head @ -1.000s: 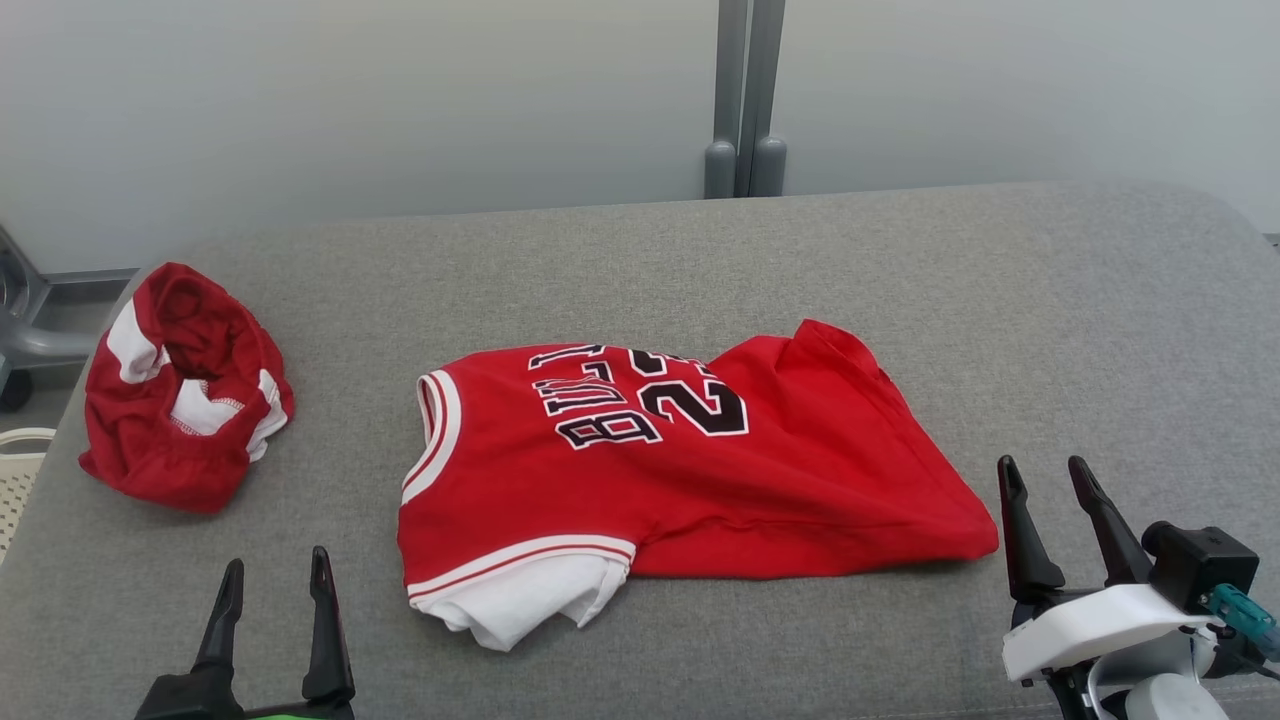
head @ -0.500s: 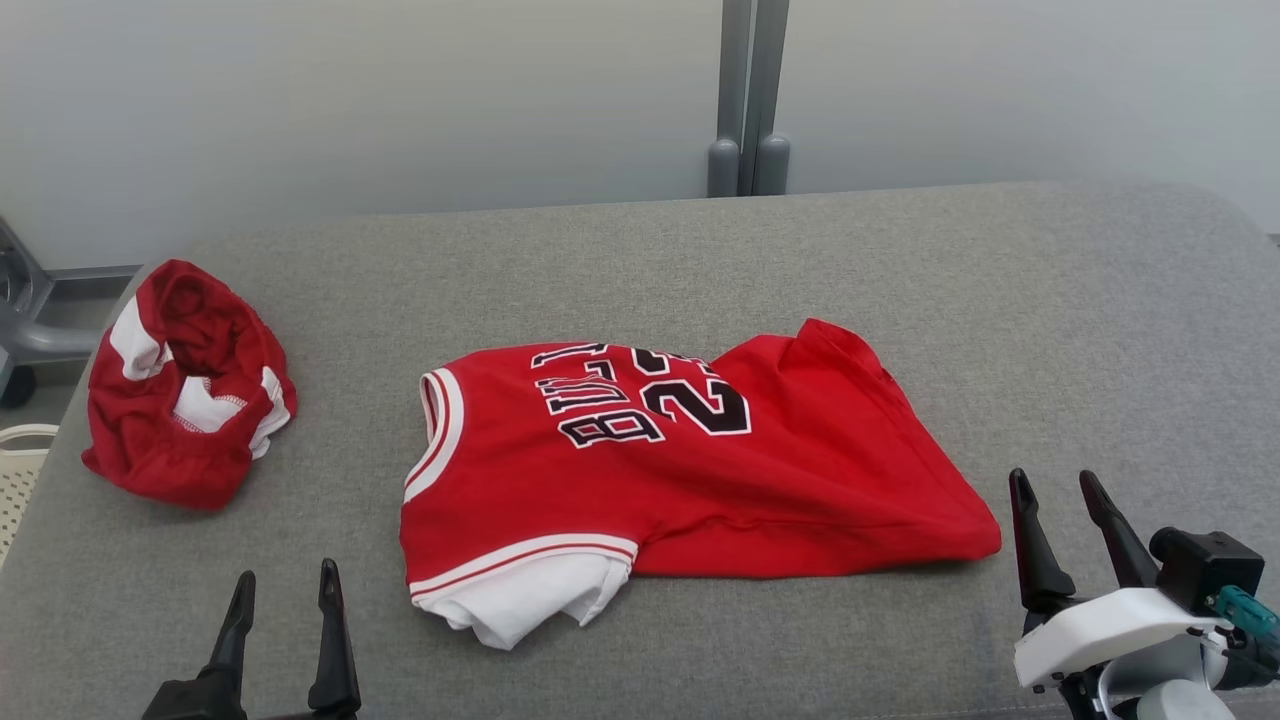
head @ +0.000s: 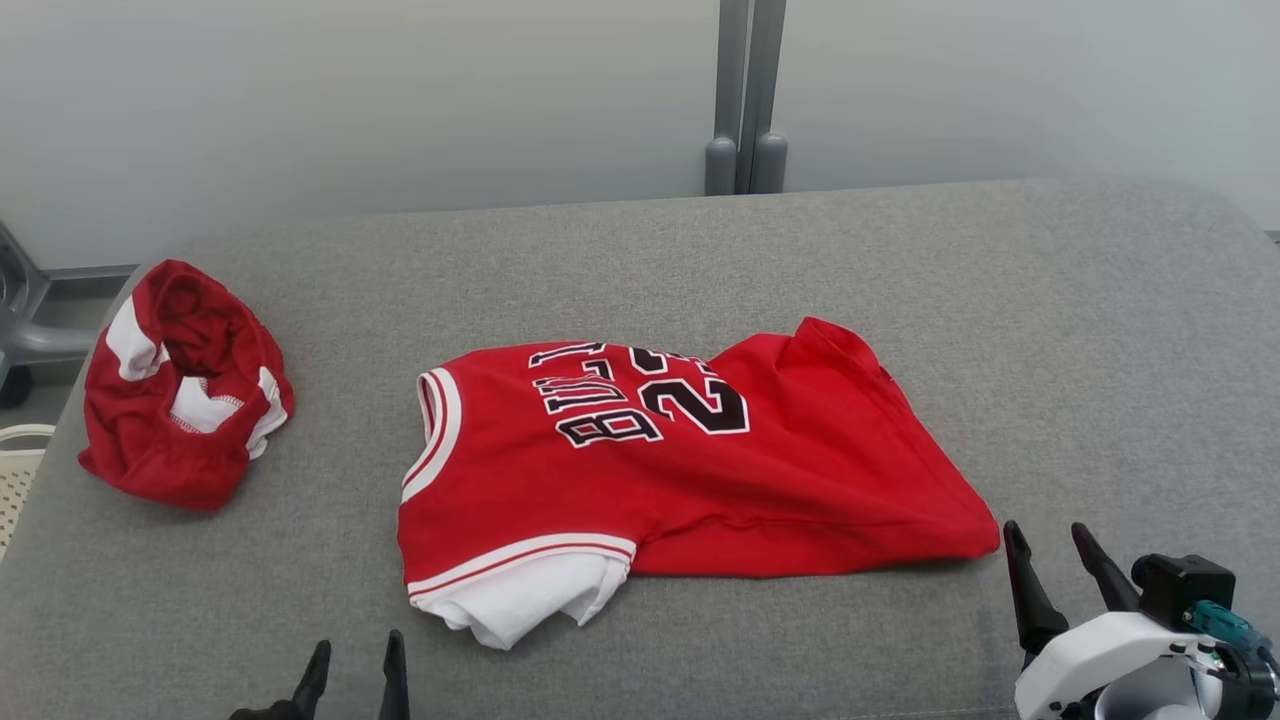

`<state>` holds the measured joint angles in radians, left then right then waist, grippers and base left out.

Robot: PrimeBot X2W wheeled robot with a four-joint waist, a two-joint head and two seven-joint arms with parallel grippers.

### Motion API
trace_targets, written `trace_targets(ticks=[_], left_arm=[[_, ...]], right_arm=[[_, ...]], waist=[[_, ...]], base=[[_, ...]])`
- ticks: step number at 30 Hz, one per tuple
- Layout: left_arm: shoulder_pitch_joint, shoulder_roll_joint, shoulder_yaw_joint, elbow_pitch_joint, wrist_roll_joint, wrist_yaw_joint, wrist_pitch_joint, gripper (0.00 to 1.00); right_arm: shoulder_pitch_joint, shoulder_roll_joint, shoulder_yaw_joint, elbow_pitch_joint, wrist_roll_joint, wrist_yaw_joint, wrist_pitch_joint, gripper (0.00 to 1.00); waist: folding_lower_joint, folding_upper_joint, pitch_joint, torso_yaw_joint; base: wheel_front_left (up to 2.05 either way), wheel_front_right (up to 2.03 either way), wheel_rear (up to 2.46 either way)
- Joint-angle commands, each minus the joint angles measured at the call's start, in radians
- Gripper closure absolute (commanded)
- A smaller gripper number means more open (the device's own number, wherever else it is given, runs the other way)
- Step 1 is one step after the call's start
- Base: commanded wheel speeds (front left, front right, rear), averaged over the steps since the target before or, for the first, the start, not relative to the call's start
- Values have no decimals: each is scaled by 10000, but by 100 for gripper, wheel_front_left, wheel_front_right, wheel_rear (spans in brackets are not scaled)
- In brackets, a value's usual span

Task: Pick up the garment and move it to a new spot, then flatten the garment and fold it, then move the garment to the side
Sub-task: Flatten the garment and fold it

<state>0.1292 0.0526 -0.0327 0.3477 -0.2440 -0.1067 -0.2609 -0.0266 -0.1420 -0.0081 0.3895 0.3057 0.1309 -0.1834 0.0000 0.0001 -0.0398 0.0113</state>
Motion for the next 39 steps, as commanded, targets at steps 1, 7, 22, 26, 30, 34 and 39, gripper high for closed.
trace_targets(ticks=[1, 7, 22, 26, 30, 34, 39], left_arm=[[-207, 36, -53, 188, -79, -65, -27, 0], [-819, 16, -620, 1405, -290, -169, -33, 0], [-2335, 226, -2138, 3595, -955, -238, -36, 0], [-2759, 318, -2510, 4044, -1186, -240, -37, 0], [-3122, 357, -2855, 4293, -1518, -241, -37, 0], [-3448, 352, -3111, 4691, -1762, -238, -37, 9], [-3695, 408, -3343, 4835, -2138, -239, -36, 100]], right_arm=[[-90, -59, 42, 111, 40, -3, -17, 0], [-516, -125, 247, 1018, 229, -3, -169, 0], [-1990, -144, 917, 2915, 361, -3, -603, 0], [-2534, -144, 1110, 3699, 364, -3, -668, 0], [-2915, -65, 1314, 4283, 445, -3, -720, 0], [-3226, 61, 1626, 4854, 538, -4, -740, 0], [-3547, 90, 1908, 5261, 751, -4, -797, 100]], waist=[[0, -1, 16, -3], [0, -1, 109, 30], [0, -1, 424, -110], [0, -1, 641, -130], [0, -1, 831, -144], [0, -1, 943, -161], [0, -1, 1019, -194]], base=[[0, 0, 0], [0, 0, 0], [0, 0, 0], [0, 0, 0], [0, 0, 0], [0, 0, 0], [0, 0, 0]])
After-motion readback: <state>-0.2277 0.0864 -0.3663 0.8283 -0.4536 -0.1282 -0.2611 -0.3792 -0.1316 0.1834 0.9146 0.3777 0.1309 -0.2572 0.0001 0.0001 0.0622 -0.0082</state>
